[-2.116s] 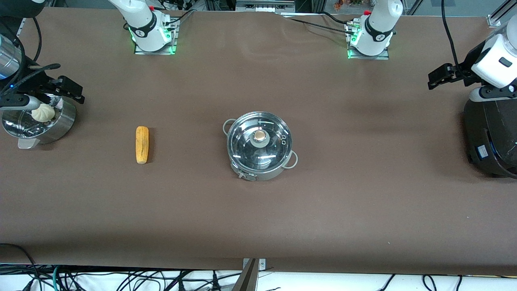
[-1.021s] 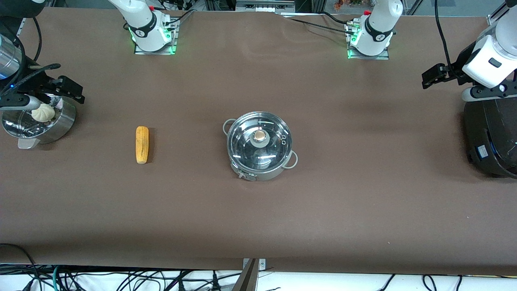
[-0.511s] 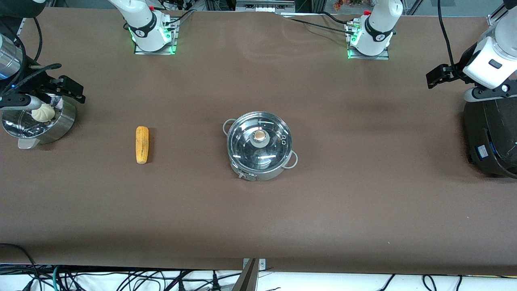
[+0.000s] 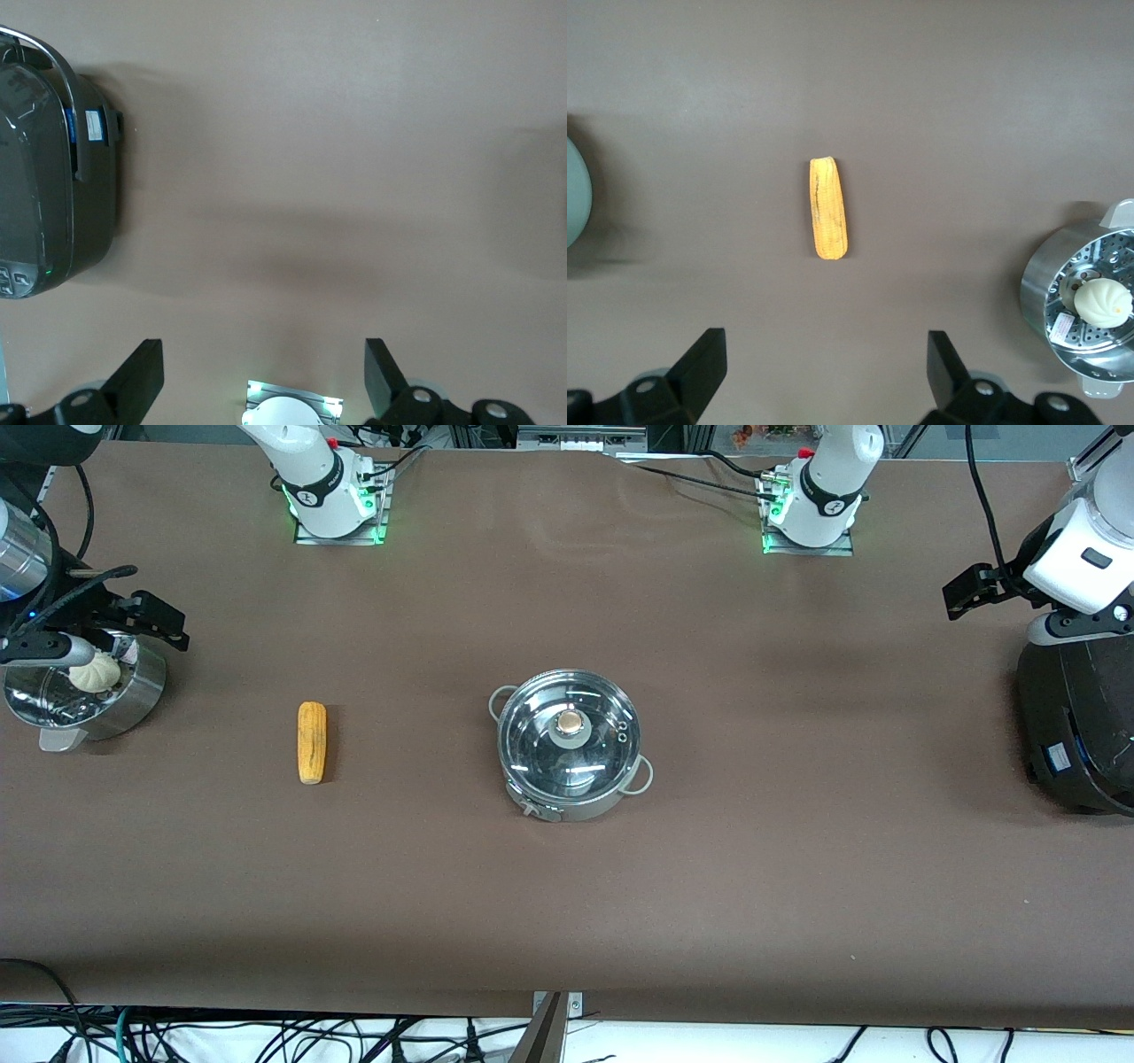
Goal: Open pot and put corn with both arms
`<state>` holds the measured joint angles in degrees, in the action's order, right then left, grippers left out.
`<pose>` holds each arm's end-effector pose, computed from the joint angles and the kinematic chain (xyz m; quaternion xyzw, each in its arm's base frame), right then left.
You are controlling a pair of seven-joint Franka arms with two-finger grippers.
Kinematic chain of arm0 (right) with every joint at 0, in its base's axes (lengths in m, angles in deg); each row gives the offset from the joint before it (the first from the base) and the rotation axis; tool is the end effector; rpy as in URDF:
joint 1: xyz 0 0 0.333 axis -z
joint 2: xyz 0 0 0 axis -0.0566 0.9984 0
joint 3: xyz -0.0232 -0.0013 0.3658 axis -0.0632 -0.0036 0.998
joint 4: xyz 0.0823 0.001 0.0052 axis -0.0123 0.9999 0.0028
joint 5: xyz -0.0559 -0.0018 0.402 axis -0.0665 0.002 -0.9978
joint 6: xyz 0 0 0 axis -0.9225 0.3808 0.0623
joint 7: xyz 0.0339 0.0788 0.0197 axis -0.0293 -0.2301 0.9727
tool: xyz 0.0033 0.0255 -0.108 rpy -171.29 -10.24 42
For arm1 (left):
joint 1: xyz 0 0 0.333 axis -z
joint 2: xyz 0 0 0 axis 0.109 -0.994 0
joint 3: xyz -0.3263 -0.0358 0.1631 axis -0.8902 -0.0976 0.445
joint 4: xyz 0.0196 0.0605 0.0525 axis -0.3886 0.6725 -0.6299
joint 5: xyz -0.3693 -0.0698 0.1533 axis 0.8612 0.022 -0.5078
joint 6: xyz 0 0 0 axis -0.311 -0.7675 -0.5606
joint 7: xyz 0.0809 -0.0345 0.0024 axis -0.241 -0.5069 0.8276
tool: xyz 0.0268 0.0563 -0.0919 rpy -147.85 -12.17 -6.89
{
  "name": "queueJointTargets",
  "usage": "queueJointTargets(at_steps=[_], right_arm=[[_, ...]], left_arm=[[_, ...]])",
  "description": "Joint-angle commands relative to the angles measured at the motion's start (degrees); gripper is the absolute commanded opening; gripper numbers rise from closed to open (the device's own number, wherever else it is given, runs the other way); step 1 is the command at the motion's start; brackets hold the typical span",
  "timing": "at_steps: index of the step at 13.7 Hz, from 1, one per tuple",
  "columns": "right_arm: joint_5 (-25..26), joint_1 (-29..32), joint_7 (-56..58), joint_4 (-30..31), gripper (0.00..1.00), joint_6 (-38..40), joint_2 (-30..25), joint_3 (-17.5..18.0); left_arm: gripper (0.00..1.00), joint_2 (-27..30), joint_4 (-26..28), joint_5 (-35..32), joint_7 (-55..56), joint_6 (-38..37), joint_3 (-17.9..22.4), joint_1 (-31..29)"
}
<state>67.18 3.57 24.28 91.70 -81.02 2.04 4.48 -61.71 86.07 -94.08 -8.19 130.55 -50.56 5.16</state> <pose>0.5604 0.0154 0.6169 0.9997 0.0134 -0.0195 0.0032 0.5351 -0.0315 0.6604 -0.9929 -0.0597 0.0766 0.0693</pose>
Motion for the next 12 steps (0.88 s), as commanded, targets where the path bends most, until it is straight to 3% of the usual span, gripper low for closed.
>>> queueJointTargets(at_steps=[1,3,6,12], right_arm=[[-0.01,-0.68,0.02,-0.09,1.00,0.73,1.50,0.26],[-0.01,-0.85,-0.07,-0.26,1.00,3.62,4.65,0.26],[0.08,-1.65,-1.47,0.17,1.00,1.89,8.17,0.26],[0.08,-2.09,-2.62,11.41,1.00,-19.00,15.28,0.26]], left_arm=[[1.00,-0.11,-0.80,-1.50,-4.88,1.11,-0.20,-1.71],[1.00,-0.46,-0.28,-1.06,-6.42,2.35,-0.55,-2.16],[1.00,-1.08,-0.54,-0.71,-5.72,2.61,-0.64,-2.07],[1.00,-1.52,-0.37,-0.19,-4.31,2.70,-0.64,-2.24]])
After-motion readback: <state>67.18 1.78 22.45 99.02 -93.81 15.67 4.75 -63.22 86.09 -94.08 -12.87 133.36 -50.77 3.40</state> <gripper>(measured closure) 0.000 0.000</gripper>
